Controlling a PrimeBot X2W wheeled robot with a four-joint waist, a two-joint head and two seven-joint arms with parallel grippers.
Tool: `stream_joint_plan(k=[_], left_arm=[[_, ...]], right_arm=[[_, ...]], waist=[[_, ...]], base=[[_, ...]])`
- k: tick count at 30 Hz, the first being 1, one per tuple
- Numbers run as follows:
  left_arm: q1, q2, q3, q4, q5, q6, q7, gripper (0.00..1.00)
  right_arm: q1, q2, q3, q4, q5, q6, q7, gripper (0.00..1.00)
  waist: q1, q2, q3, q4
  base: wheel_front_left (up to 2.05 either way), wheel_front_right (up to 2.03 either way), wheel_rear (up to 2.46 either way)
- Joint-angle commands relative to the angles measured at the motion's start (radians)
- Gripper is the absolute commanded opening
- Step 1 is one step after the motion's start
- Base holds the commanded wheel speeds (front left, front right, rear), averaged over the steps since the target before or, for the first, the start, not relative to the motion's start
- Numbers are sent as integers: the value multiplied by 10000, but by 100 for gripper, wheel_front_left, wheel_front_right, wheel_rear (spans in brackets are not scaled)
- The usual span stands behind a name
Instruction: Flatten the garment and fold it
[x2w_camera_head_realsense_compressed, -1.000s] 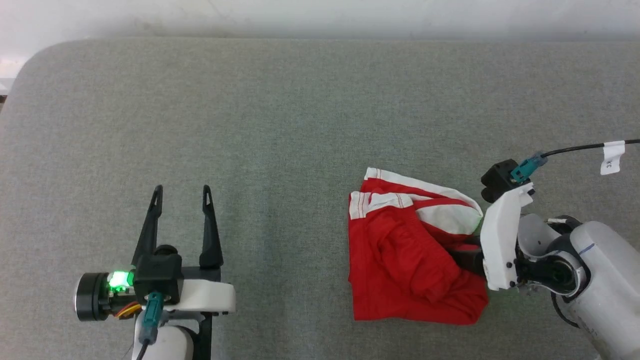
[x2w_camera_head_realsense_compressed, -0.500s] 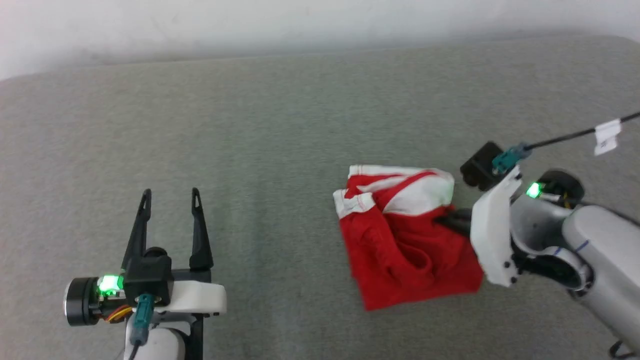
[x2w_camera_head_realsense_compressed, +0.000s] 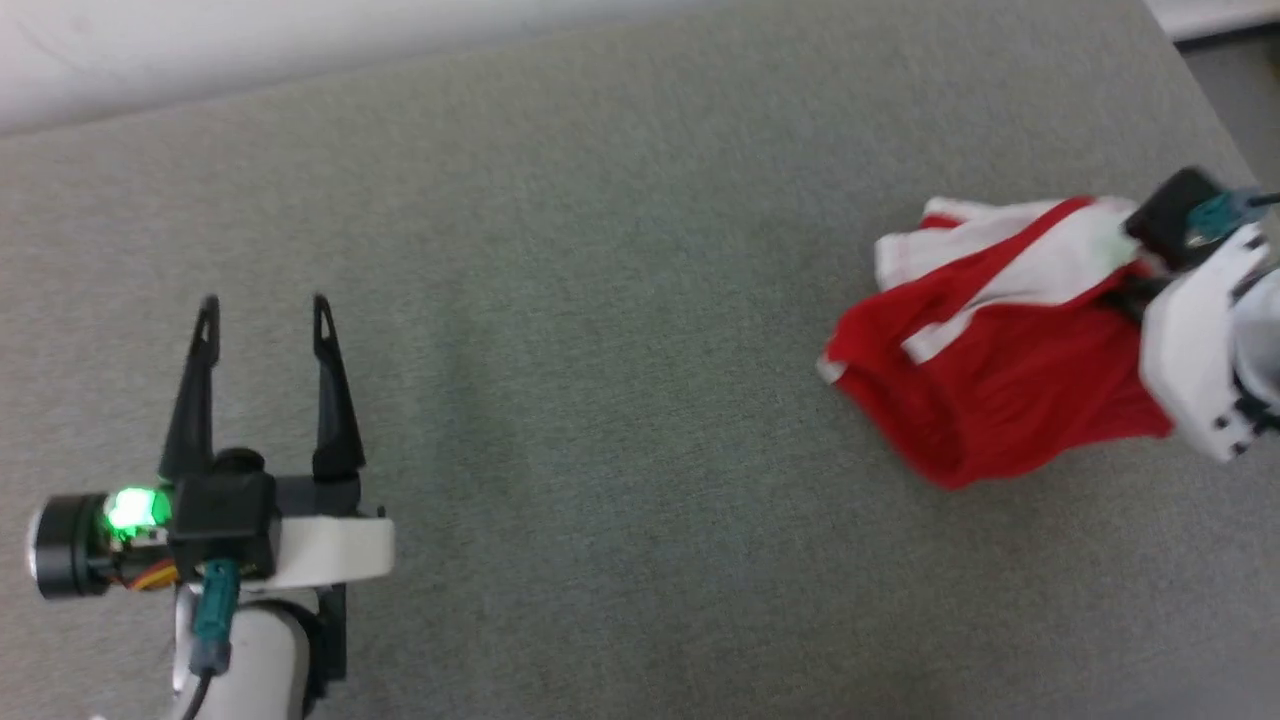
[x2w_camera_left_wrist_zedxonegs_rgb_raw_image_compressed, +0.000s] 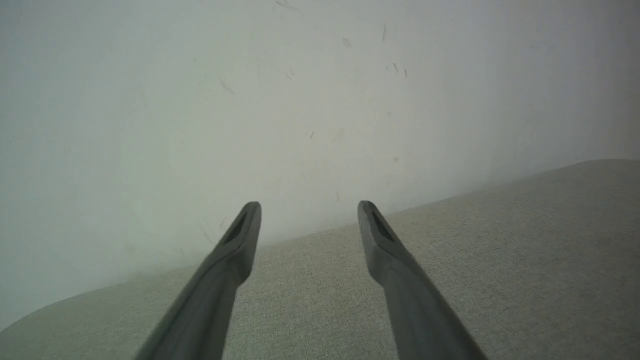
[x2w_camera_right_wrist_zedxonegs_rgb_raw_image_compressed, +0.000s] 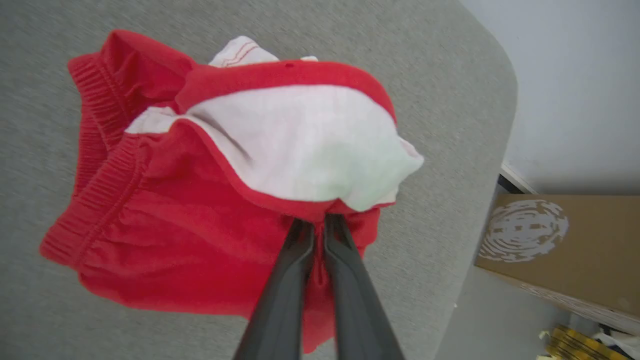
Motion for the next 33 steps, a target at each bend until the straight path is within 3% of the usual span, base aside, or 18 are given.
stream_joint_plan(k=[1,12,22,23,25,33], left_arm=[[-348,176,32,-246,85,63,-47,100],[-1268,485,-338,-998,252,69,-47,100],[-1571,644,-590,-1383,248,363,-47,100],[-1544,646,-617,-1356,235,398,-47,100],[-1473,625,-688,-1272,198,467,-47,100],[-814,473,-731,-746,-139,736,-47,100]], right_arm=[[-456,-232,8,478,-595,-15,-348,0],[-1801,-248,-761,3927,-1740,-15,-1546,0],[-2109,490,-1221,6374,-2101,-15,-2252,0],[-2088,601,-1262,6575,-2084,-15,-2332,22],[-2077,746,-1328,6970,-2158,-15,-2491,100],[-2233,501,-1432,7105,-2449,-15,-3599,100]], waist=[[-1,0,1372,-632],[-1,0,2810,-107],[-1,0,3116,140],[-1,0,3043,135],[-1,0,2793,128],[-1,0,895,310]], base=[[0,0,0],[0,0,0],[0,0,0],[0,0,0],[0,0,0],[0,0,0]])
